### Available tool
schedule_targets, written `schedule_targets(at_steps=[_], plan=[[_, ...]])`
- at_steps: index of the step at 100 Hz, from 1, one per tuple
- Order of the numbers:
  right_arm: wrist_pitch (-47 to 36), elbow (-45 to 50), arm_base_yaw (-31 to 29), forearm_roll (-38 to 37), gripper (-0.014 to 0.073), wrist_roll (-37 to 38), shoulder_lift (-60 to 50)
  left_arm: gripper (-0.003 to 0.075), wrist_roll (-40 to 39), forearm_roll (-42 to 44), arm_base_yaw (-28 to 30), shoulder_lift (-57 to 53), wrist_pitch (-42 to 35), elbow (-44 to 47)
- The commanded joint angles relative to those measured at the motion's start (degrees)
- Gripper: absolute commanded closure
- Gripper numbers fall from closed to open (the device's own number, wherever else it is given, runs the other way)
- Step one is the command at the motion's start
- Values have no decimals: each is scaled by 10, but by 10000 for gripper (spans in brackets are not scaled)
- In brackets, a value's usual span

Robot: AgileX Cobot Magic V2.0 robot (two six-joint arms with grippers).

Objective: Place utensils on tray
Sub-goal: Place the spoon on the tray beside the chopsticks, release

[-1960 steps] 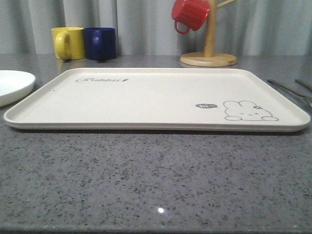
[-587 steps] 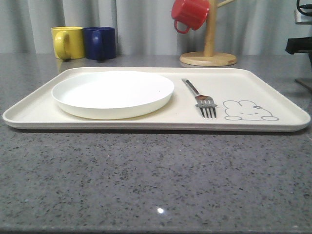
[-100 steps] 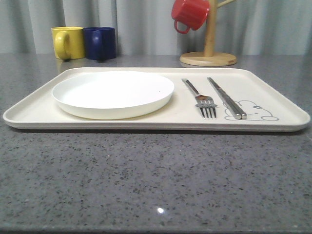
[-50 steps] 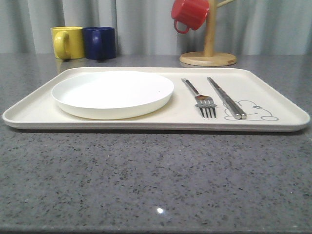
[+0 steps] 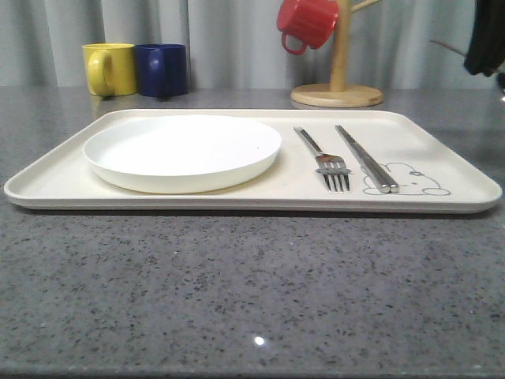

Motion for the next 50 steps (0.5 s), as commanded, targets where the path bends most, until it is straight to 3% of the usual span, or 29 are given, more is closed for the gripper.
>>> schedule_targets(at_steps=[1, 50], plan=[[-38, -12, 29, 1, 659, 20, -7, 738, 0, -2, -5, 2, -41, -15], [-63, -12, 58, -8, 639, 48, 86, 738, 0, -2, -5, 2, -41, -15]])
